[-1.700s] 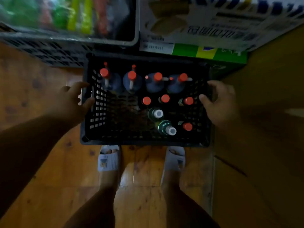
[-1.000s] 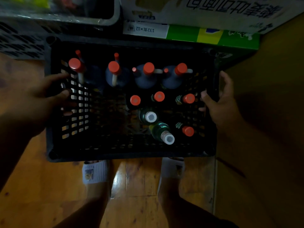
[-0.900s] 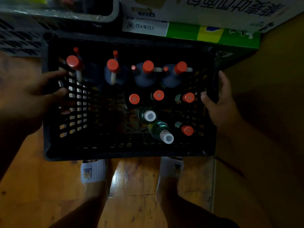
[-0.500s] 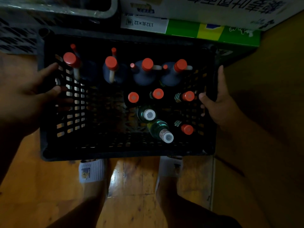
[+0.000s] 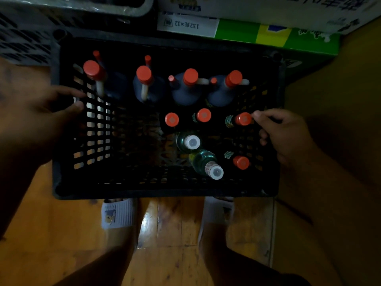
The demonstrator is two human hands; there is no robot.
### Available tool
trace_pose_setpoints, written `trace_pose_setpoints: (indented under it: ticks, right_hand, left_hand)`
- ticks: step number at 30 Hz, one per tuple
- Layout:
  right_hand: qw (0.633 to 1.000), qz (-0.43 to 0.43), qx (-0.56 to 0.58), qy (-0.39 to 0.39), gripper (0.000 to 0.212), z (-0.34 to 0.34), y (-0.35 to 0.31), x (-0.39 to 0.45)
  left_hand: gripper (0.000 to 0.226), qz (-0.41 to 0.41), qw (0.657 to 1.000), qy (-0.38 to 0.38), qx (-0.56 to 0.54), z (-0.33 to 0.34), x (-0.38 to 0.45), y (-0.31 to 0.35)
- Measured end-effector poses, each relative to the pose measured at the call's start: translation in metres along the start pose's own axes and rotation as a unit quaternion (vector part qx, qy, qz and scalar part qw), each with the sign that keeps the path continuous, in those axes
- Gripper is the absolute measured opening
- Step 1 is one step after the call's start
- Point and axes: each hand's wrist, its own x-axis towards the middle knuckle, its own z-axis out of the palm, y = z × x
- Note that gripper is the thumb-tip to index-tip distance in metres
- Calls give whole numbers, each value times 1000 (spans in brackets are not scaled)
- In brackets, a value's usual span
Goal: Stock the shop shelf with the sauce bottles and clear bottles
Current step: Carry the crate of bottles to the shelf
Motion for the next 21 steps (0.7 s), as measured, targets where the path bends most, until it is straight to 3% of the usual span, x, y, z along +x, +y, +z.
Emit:
trace_pose_setpoints:
  ticks: [3, 12, 21]
  right_hand:
    - [999, 7, -6, 34, 27, 4, -1, 0]
    - [998, 25, -2, 53, 22, -8, -37, -16]
    - [998, 47, -19, 44, 20, -63, -163, -144]
  left_hand:
    - [18, -14, 1000, 12, 1, 3, -2, 6]
    - [18, -28, 998, 57, 22, 3, -36, 41]
    - [23, -75, 993, 82, 30, -46, -183, 174]
